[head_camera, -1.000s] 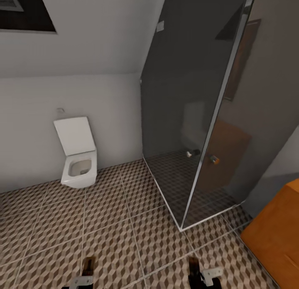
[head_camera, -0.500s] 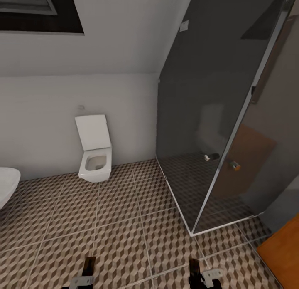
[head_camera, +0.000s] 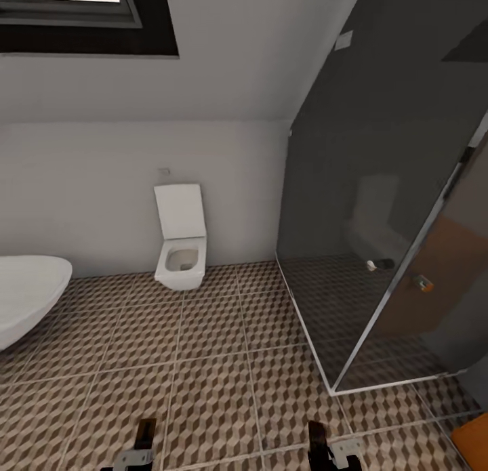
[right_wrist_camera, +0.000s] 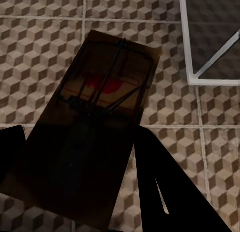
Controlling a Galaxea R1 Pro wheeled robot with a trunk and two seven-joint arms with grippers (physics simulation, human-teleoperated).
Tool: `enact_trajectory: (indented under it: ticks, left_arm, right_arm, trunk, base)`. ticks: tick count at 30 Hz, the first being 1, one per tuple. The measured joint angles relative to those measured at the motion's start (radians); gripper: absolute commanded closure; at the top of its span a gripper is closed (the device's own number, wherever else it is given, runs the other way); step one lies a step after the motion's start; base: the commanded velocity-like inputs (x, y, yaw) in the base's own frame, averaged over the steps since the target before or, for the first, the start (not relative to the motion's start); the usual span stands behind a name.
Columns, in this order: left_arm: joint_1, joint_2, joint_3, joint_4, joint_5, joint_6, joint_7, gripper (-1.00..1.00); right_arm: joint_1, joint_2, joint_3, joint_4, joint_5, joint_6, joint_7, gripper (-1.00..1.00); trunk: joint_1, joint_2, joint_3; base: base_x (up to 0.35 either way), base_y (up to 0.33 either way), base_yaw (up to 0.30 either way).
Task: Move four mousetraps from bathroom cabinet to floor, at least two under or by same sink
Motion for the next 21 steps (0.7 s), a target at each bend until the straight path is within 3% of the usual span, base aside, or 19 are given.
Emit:
enact_trajectory:
  ticks: [11, 21]
  left_arm:
    - [0.000, 0.000, 0.000, 0.000, 0.000, 0.000, 0.000, 1.00]
    - [0.000, 0.000, 0.000, 0.000, 0.000, 0.000, 0.000, 1.00]
  right_arm:
    - [0.000, 0.000, 0.000, 0.000, 0.000, 0.000, 0.000, 1.00]
    - [0.000, 0.000, 0.000, 0.000, 0.000, 0.000, 0.000, 1.00]
  trunk:
    - [0.000, 0.000, 0.000]
    - [0.000, 0.000, 0.000]
  base:
    - [0.011, 0.137, 0.244]
    - [0.145, 0.133, 0.043]
